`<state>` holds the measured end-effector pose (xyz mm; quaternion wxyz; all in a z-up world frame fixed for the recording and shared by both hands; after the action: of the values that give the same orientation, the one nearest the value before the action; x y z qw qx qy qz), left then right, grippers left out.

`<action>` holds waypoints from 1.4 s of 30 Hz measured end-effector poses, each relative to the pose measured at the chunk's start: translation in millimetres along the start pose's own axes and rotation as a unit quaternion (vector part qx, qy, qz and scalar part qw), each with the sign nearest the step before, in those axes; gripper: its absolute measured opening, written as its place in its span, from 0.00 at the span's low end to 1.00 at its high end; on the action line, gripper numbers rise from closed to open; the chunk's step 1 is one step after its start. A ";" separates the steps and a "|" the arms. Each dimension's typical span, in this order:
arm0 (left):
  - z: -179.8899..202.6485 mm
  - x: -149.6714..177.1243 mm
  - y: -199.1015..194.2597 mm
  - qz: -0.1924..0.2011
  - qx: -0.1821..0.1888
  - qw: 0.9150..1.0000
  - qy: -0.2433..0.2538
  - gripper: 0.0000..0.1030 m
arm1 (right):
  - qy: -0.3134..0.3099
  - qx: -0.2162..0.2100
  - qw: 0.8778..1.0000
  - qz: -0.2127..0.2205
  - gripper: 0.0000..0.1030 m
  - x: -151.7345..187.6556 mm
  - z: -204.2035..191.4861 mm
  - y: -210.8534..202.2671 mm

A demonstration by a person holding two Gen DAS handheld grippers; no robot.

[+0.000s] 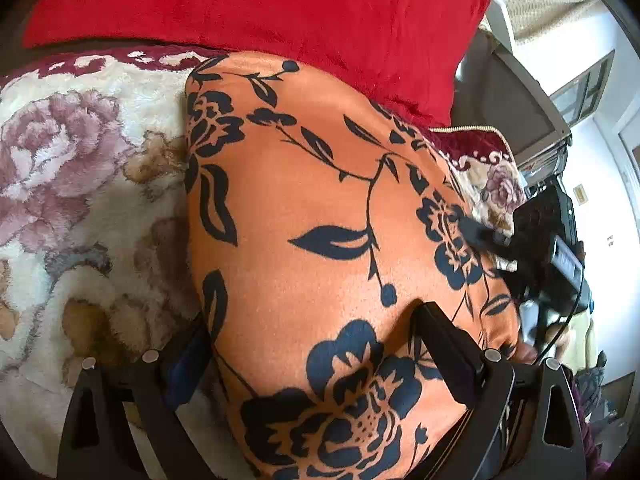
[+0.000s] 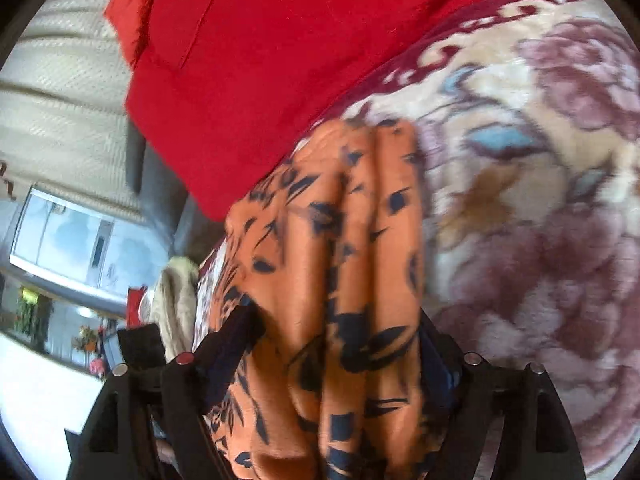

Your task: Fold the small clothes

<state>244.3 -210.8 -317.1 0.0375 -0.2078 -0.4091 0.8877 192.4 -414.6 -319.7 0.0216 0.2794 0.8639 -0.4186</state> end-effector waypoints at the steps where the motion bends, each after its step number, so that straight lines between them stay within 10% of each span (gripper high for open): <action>1: 1.3 -0.7 0.2 0.004 0.002 1.000 0.000 0.92 | -0.014 0.007 1.000 -0.004 0.79 1.6 -4.2 4.1; 9: 5.7 -2.4 -12.6 0.035 -0.004 0.999 0.026 0.79 | -0.092 0.073 0.993 0.015 0.61 12.0 -32.3 9.7; 14: 7.4 -3.7 -27.6 0.060 -0.017 0.997 0.043 0.51 | -0.136 0.112 0.984 0.041 0.54 16.3 -54.1 4.7; 27: 6.6 1.6 -90.3 0.121 -0.023 0.990 0.063 0.46 | -0.219 0.109 0.965 0.091 0.49 29.7 -141.5 -12.4; 42: -33.9 29.8 -128.0 0.144 -0.108 0.983 0.043 0.46 | -0.208 0.062 0.974 0.068 0.49 61.0 -172.3 34.8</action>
<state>217.5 -94.8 -251.8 -0.0960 -0.3052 -0.4667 0.8245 192.2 -242.4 -249.2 0.2122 0.2454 0.7918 -0.5175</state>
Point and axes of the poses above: each gripper's, at about its wrist camera, not at the fingertips, and y roughly the way its jaws point, z to its right, x to its underside, the point moved 6 cm from there along y, roughly the way its jaws point, and after that the axes turned 4 degrees about -y, right-handed, at the moved point
